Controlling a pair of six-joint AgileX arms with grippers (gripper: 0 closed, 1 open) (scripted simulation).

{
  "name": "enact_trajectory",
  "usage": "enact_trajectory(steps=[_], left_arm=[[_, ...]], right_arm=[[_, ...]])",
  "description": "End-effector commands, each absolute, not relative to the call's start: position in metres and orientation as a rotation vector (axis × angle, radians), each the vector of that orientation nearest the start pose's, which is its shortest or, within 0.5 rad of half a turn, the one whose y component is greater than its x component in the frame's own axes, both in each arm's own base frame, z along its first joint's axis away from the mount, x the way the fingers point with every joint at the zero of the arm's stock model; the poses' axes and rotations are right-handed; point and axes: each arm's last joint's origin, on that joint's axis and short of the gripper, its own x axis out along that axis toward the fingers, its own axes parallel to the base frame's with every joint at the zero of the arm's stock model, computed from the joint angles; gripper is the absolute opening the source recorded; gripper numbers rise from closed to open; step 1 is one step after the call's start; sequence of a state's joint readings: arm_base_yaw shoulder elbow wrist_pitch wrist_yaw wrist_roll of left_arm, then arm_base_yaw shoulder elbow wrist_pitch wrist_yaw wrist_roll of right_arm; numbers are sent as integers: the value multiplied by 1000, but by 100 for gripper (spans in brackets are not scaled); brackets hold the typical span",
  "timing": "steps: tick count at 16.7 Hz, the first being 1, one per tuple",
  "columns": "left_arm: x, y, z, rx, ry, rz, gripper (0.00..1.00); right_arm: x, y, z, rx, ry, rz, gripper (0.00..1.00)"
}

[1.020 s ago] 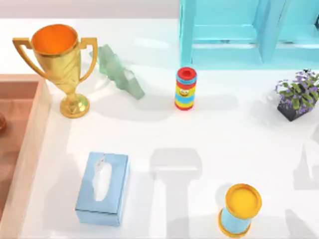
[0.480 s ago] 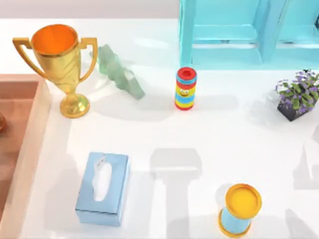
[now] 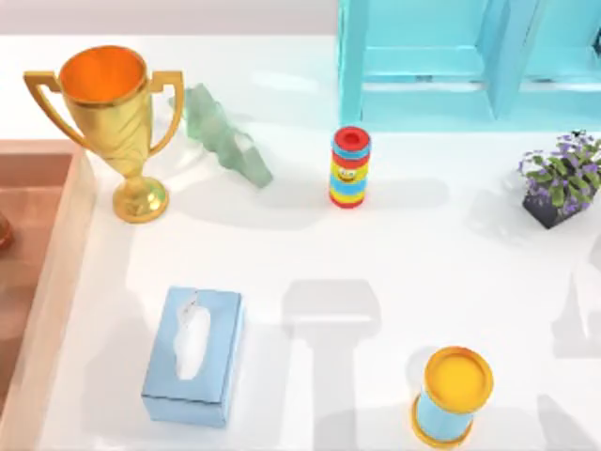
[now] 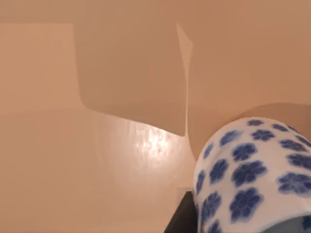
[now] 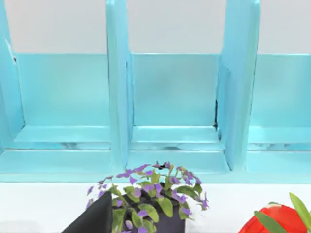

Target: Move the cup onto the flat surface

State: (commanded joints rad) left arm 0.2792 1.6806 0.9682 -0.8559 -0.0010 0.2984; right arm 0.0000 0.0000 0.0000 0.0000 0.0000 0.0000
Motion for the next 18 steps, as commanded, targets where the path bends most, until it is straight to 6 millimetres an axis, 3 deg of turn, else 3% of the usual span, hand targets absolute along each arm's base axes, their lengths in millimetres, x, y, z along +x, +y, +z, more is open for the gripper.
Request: enact_trajectory(steps=[10, 15, 18], left_arm=[[269, 78, 150, 16, 1563, -12, 0], [285, 79, 183, -32, 1449, 88, 0], [290, 54, 208, -52, 1454, 93, 0]], right_arm=[[106, -1, 160, 0, 0, 0, 100], [106, -1, 160, 0, 0, 0, 100], [106, -1, 160, 0, 0, 0, 100]])
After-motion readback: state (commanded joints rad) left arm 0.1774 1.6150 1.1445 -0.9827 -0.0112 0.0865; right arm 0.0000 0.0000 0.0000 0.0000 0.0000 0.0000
